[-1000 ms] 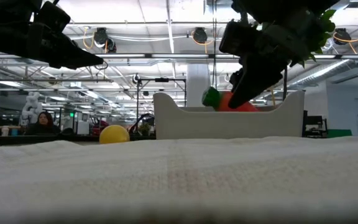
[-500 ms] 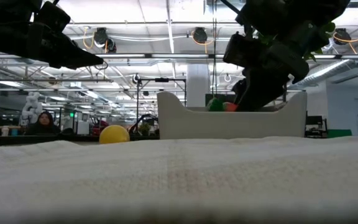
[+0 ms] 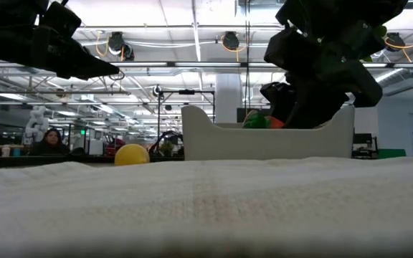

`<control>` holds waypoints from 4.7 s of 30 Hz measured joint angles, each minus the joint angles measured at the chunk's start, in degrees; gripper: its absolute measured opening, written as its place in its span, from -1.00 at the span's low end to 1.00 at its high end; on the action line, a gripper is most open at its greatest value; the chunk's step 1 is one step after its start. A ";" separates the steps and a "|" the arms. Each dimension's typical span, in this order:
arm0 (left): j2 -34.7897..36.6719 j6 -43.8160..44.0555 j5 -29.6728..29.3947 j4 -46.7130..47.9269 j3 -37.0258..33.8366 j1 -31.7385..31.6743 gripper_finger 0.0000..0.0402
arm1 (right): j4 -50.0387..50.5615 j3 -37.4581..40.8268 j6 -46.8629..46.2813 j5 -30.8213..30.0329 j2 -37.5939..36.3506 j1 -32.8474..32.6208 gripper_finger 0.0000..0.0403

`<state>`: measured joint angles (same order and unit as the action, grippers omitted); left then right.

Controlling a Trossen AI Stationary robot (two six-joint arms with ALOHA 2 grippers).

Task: Pick and placing Produce into tupperware
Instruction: Put the orange carrot into the gray bin

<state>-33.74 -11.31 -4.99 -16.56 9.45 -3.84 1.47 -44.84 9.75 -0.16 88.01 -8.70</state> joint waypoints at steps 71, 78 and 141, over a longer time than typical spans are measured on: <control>0.02 0.98 0.00 0.02 0.00 0.00 -0.84 | -5.11 -0.63 -11.86 1.95 0.33 1.02 -0.14; 0.00 0.70 0.00 -0.06 0.00 0.02 -0.84 | -5.05 -0.63 -11.90 1.97 0.33 1.00 -0.14; 0.01 1.31 0.00 0.02 0.00 0.02 -0.84 | -2.95 -0.65 -7.95 -1.25 0.33 0.16 -0.14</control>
<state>-33.73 -10.00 -4.99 -16.53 9.45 -3.82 -1.48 -45.49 1.80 -1.41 88.33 -8.54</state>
